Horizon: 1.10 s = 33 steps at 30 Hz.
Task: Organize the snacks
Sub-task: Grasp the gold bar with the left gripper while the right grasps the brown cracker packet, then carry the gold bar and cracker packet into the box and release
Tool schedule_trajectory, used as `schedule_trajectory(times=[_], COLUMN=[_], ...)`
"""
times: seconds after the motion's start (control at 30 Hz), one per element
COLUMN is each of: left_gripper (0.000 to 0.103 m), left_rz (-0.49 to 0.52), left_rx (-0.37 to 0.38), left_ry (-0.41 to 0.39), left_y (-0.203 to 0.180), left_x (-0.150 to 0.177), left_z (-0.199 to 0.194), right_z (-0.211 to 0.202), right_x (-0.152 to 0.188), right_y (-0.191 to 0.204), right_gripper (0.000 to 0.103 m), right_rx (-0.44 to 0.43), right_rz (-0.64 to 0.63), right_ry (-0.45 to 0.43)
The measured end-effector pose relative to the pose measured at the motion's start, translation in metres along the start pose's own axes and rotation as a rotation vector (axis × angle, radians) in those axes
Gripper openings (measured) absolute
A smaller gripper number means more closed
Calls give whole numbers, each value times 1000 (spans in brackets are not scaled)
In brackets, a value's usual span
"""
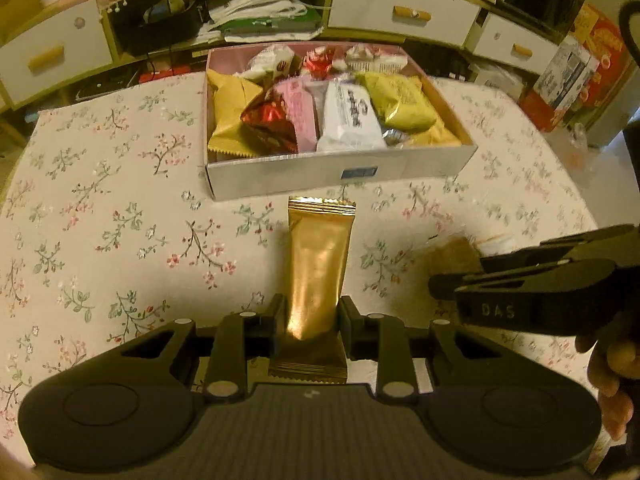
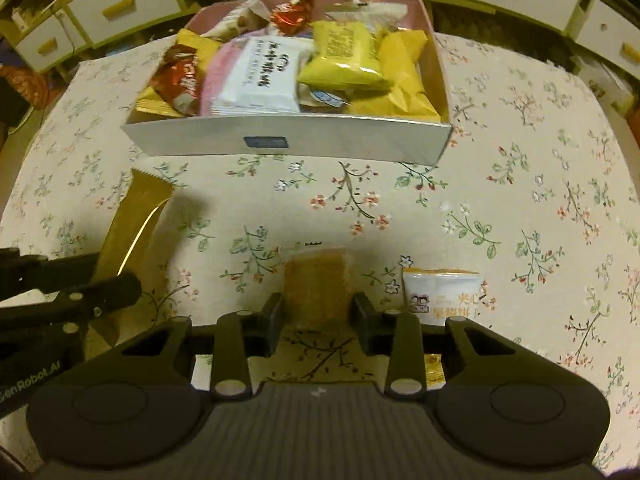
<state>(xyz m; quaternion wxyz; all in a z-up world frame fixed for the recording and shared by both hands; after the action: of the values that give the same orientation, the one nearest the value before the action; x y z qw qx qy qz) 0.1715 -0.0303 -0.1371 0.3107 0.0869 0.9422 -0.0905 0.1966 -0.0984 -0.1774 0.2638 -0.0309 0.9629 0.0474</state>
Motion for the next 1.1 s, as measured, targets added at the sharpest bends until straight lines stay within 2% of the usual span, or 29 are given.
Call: schedule_trajectory(times=[0.1, 0.43, 0.67, 0.9, 1.1], left_gripper=[32, 32, 32, 32, 32], left_rz=[-27, -122, -195, -229, -219], left_rx=[6, -20, 19, 85, 92], left_ry=[-32, -112, -207, -255, -244], left_y=[4, 35, 37, 25, 26], left_x=[-11, -42, -82, -128, -151], left_z=[-7, -18, -22, 5, 40], right_z=[-9, -35, -39, -35, -12], right_x=[-10, -52, -79, -116, -144], right_y=[1, -35, -52, -60, -55], right_gripper=[33, 33, 33, 33, 33], right_rx=[-22, -84, -99, -104, -136], right_rz=[12, 151, 237, 266, 255], right_ry=[-24, -133, -206, -278, -293])
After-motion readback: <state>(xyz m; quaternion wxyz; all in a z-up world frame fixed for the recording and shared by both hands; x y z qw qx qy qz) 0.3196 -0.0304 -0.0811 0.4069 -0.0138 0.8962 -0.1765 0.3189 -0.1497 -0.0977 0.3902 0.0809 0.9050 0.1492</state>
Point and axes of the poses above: each gripper's, at about its wrist camera, not at the fingertips, and z roughly the way its jaws point, y to its left, x to its underside, the point moved 9 cm from there along z, roughly the way its jaws point, and after that the axes turned 10 degrees about -y, right-handed, at the moved point
